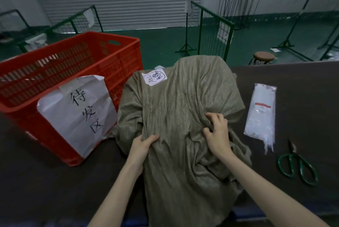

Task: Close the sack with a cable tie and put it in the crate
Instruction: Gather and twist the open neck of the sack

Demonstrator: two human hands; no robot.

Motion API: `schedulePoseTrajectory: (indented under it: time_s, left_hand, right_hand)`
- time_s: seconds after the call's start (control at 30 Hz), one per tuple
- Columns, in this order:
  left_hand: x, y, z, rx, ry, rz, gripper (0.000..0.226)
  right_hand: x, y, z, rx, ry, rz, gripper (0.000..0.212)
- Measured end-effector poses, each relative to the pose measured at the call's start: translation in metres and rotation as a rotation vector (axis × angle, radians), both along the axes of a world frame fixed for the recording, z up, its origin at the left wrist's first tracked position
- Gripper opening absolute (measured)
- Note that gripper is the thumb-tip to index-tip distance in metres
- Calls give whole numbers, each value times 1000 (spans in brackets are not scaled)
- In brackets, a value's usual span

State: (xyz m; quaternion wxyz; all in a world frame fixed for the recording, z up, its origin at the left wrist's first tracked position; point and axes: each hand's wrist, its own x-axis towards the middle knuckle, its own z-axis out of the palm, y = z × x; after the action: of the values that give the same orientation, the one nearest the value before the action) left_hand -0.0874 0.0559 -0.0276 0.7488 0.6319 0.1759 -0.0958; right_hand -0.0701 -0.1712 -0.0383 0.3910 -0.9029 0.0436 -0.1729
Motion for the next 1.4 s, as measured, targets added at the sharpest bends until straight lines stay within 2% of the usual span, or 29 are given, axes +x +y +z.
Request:
schedulePoseTrajectory:
  time_s: [0.23, 0.4, 0.5, 0.63, 0.7, 0.8, 0.97, 1.17, 1.3, 1.4]
  left_hand:
    - [-4, -10, -2, 40, -27, 13, 36]
    - [-9, -21, 0, -121, 7, -33, 31]
    - [-12, -16, -10, -193, 43, -94, 39]
    - [-22, -20, -18, -108, 41, -190, 45]
    - [-27, -27, -21, -82, 45, -205, 40]
    - [-30, -36, -25, -87, 41, -143, 32]
    - [-30, -43, -29, -148, 23, -183, 32]
    - [-22, -41, -36, -33, 49, -115, 33]
    - [-17, -39, -43, -33, 118, -65, 51]
    - [-14, -41, -39, -51, 103, -72, 55]
  right_hand:
    - [-7, -9, -3, 26, -43, 21, 47]
    - [-14, -11, -2, 95, -58, 20, 47]
    - [-22, -15, -10, 117, -10, -12, 48]
    - [-45, -7, -23, 297, 143, 49, 66]
    - [-56, 2, -28, 395, 204, 96, 63]
    - [-64, 15, -36, 441, 252, 116, 57]
    - [-65, 21, -38, 522, 263, 101, 55]
    - [-64, 19, -39, 517, 269, 30, 52]
    - [-64, 18, -37, 522, 272, 0, 46]
    - [-60, 15, -32, 533, 263, -16, 44]
